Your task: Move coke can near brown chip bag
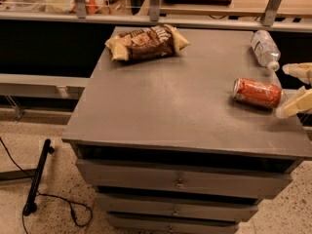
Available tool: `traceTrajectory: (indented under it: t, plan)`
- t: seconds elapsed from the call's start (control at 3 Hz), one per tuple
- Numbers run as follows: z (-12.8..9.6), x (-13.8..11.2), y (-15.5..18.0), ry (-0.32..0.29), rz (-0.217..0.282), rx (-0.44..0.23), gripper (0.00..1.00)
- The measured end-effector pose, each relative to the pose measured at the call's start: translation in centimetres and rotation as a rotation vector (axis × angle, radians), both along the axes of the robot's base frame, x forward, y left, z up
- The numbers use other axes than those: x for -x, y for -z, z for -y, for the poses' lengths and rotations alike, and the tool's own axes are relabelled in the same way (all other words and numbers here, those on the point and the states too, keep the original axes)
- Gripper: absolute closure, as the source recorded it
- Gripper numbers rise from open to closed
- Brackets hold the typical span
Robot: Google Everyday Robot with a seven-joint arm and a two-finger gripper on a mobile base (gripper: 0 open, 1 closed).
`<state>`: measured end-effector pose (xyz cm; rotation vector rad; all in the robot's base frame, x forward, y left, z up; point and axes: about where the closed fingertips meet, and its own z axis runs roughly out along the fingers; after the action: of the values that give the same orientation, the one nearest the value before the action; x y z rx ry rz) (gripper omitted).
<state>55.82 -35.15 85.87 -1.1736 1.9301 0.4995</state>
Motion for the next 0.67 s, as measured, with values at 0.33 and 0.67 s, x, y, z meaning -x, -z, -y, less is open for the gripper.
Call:
traceTrajectory:
  t: [0.33,0.67]
  plan:
    - [-0.62,0.56,0.77,-0.018,-0.008,0.001,0.00]
    - [-1.59,0.73,1.42,-0.046,-0.021,0.009,0.17]
